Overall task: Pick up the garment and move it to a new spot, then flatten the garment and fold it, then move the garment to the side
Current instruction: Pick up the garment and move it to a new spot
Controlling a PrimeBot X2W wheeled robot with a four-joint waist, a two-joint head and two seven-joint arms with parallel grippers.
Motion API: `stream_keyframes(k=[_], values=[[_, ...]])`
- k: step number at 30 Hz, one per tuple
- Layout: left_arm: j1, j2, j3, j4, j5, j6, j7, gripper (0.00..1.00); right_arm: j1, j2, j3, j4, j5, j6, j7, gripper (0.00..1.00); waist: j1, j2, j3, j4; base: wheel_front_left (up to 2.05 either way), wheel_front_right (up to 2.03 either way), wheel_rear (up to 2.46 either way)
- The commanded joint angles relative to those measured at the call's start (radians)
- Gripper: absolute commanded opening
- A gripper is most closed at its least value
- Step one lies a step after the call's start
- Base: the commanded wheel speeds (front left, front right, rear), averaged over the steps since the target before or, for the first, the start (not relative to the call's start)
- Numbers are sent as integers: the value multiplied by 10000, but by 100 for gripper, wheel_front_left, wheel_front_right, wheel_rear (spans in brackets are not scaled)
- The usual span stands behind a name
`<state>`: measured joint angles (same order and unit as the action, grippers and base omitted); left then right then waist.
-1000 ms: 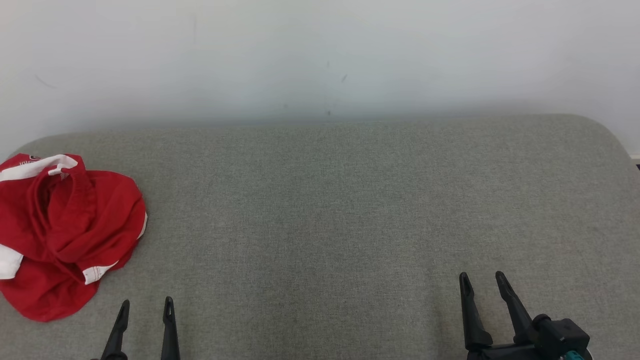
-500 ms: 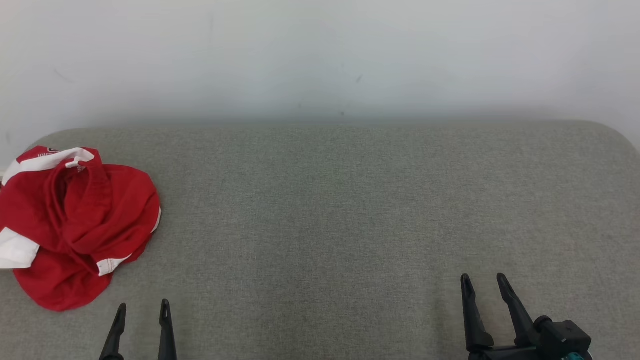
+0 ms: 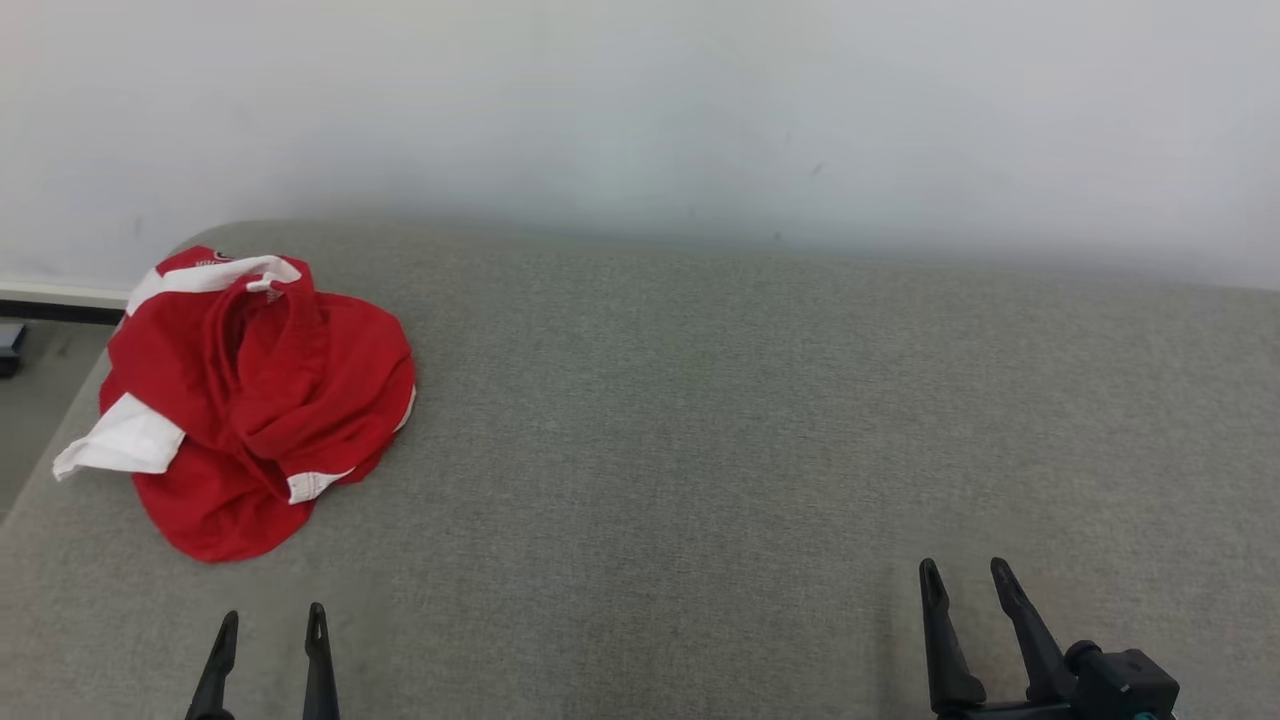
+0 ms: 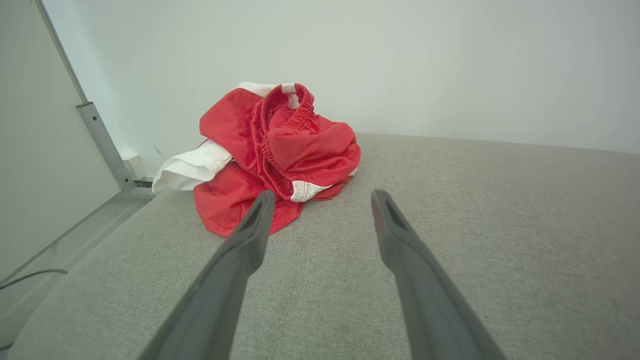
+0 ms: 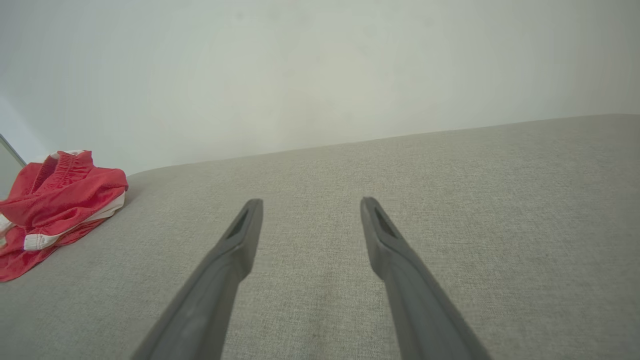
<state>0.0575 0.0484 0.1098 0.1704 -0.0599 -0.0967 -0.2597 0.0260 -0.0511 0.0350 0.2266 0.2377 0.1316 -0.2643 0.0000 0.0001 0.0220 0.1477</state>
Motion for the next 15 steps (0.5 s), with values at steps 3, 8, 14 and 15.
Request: stream_keyframes(k=[3, 8, 14, 15], values=[[67, 34, 60, 25, 36, 21, -63, 100, 133, 17, 30, 18, 32, -17, -24, 100, 0, -1, -44, 724, 0, 0, 0], [252, 34, 23, 17, 50, 91, -61, 100, 207, 19, 24, 46, 11, -17, -24, 100, 0, -1, -146, 1364, 0, 0, 0], [328, 34, 22, 66, -13, 149, -61, 100, 336, 17, 98, 77, 24, -17, -24, 100, 0, -1, -334, 2138, 0, 0, 0], [350, 34, 15, 73, -14, 149, -61, 100, 350, 17, 97, 86, 27, -17, -24, 100, 0, -1, -350, 2265, 0, 0, 0]])
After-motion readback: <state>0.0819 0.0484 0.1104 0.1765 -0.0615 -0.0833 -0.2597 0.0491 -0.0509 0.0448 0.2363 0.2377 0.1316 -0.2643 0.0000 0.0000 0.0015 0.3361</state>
